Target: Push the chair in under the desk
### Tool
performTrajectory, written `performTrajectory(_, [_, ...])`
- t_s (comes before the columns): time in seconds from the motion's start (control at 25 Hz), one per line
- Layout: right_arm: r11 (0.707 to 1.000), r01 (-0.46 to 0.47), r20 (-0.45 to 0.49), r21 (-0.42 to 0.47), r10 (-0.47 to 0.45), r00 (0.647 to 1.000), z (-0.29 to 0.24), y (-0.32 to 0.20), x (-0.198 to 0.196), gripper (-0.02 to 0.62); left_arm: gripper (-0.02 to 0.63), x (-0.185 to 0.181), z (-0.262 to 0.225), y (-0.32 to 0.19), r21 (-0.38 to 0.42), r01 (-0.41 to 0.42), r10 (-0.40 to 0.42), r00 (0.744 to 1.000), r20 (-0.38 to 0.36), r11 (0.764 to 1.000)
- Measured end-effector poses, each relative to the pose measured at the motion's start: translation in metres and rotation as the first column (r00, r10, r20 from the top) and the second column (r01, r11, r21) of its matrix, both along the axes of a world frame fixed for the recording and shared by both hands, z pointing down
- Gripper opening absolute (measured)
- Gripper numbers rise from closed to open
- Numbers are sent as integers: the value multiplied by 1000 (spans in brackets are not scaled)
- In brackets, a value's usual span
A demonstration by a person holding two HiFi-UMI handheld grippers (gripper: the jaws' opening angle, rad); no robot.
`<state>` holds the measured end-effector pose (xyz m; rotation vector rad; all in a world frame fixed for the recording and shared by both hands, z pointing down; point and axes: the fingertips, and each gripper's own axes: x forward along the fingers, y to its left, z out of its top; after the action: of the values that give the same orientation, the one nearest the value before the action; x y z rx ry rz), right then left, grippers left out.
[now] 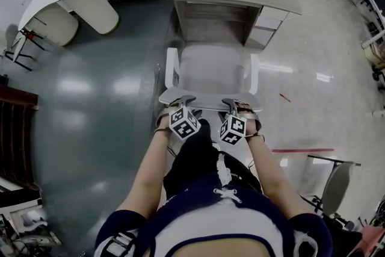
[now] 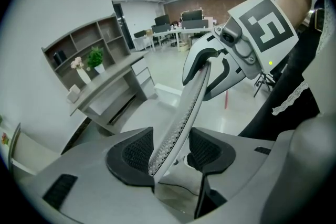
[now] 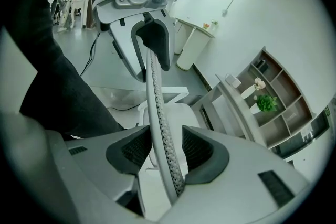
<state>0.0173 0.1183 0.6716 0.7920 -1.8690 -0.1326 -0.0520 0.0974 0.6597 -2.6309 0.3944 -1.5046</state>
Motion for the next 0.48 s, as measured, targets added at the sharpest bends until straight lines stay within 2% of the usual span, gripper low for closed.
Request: performTrajectory(0.48, [1000, -24, -3, -14, 24, 1000, 2, -57, 21, 158, 215, 21, 2, -58, -34, -11, 11, 1000, 12, 999])
